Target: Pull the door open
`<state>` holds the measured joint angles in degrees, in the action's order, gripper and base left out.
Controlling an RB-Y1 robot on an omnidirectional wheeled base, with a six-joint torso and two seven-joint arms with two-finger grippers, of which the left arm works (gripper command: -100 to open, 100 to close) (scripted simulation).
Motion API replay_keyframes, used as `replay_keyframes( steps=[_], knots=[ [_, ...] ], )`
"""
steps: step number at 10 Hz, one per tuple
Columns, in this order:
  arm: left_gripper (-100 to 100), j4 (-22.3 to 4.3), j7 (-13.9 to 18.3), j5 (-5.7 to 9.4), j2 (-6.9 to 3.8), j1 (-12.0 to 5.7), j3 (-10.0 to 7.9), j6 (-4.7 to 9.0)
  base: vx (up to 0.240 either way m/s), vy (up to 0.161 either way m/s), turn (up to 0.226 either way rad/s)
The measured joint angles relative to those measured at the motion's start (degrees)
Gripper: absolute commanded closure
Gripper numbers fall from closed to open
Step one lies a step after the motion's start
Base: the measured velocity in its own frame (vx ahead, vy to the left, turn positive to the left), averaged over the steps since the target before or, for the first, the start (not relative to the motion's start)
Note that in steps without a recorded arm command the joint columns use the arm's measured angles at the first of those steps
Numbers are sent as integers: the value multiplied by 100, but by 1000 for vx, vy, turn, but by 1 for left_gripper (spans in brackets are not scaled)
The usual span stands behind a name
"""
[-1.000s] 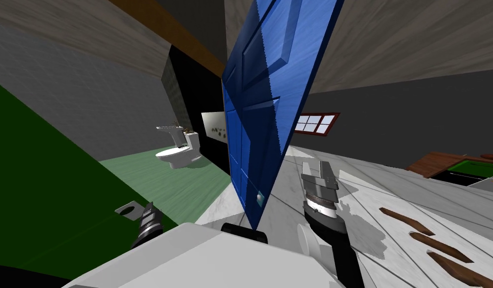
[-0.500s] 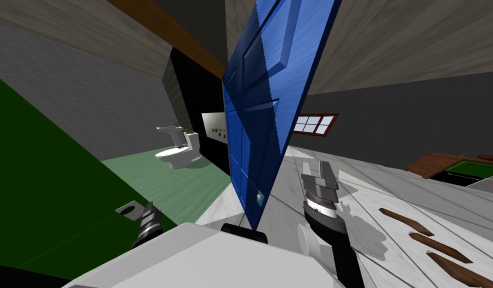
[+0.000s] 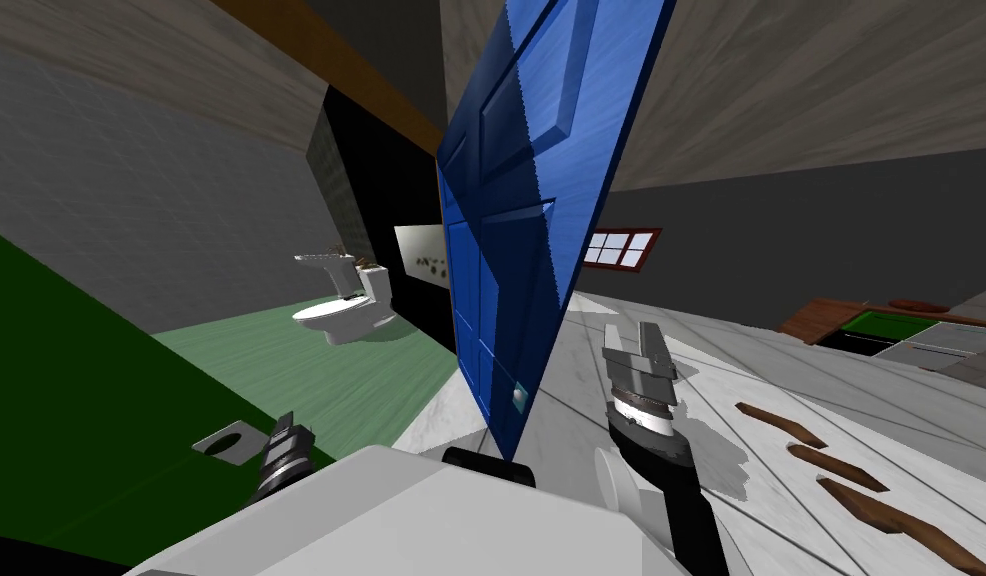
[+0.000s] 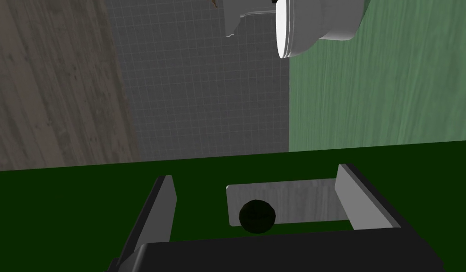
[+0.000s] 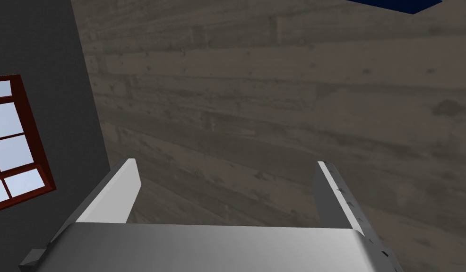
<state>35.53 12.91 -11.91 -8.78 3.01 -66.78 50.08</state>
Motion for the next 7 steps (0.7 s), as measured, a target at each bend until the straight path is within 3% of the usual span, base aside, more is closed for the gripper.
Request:
replay_keyframes(
  steps=[1,2,7],
  knots=[
    [-100,-115,21,10,-57,4,-9,65,38,25,-112],
    [-100,-335,53,28,-185,34,-24,179,27,17,-77],
    [-100,-402,150,43,-234,145,-27,273,2,26,-7]
  ],
)
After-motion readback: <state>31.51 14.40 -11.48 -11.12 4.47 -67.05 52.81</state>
